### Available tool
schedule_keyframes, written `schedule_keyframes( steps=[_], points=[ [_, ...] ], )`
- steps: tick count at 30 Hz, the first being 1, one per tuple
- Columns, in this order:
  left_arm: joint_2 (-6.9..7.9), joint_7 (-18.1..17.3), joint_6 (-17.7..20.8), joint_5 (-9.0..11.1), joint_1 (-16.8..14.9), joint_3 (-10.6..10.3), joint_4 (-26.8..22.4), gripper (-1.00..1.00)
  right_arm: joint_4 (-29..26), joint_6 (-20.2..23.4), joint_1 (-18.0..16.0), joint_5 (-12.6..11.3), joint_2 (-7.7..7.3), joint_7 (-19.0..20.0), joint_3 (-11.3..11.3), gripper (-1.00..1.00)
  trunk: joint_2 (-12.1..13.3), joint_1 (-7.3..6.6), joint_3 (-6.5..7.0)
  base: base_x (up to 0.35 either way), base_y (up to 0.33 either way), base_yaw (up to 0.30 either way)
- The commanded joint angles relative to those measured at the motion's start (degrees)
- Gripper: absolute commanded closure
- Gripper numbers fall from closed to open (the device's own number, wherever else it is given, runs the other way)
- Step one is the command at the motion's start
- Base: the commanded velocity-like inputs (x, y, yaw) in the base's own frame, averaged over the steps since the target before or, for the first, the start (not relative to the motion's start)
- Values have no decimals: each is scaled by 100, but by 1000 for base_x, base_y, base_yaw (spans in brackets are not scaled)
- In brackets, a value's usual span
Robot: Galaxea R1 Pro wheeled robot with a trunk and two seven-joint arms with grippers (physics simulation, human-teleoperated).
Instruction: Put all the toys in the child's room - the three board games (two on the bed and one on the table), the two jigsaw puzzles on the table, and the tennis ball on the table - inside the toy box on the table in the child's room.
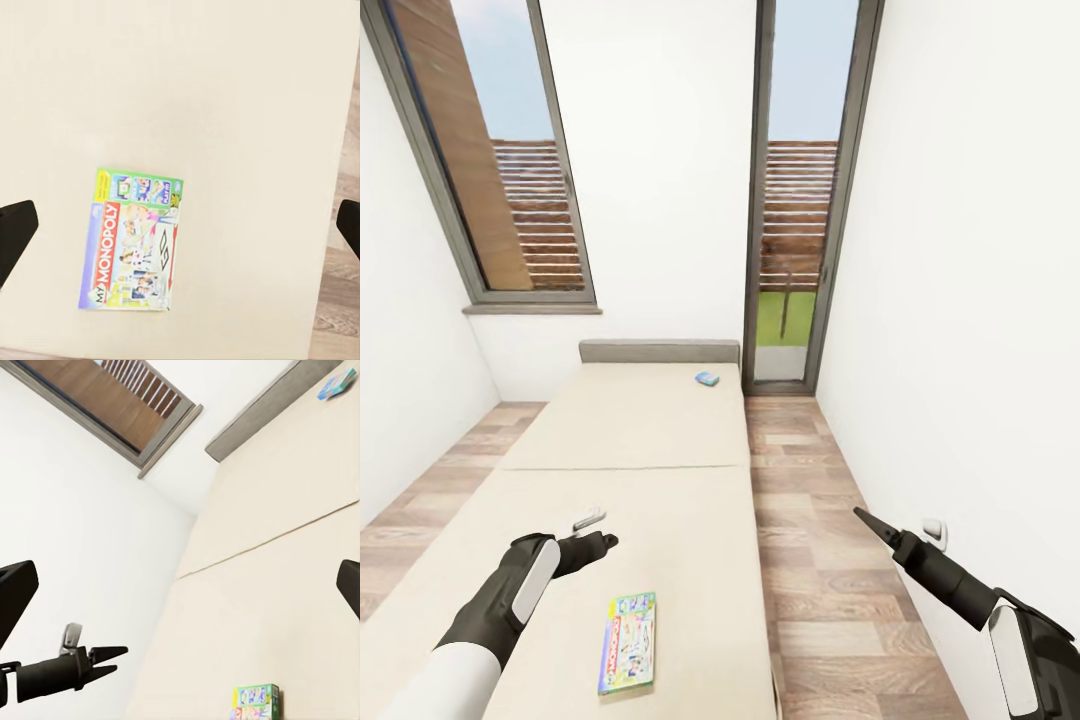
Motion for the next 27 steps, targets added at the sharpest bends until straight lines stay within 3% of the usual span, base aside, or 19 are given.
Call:
schedule_keyframes(
  steps=[1, 11, 27],
  points=[
    [0, 52, 27, 64, -4, 0, -9, -100, 0, 35, -5, -22, 0, 7, -5, -100, -13, 5, -13, 85, 16, 0],
    [-5, 52, 27, 58, -4, -9, -9, -100, 4, 22, -5, -22, -2, 8, -3, -100, -13, 5, -8, 108, -28, -75],
    [0, 52, 27, 58, -4, -7, -9, -100, 0, 19, -8, -11, 1, 6, 3, -100, -13, 5, -7, 8, -3, -24]
  ],
)
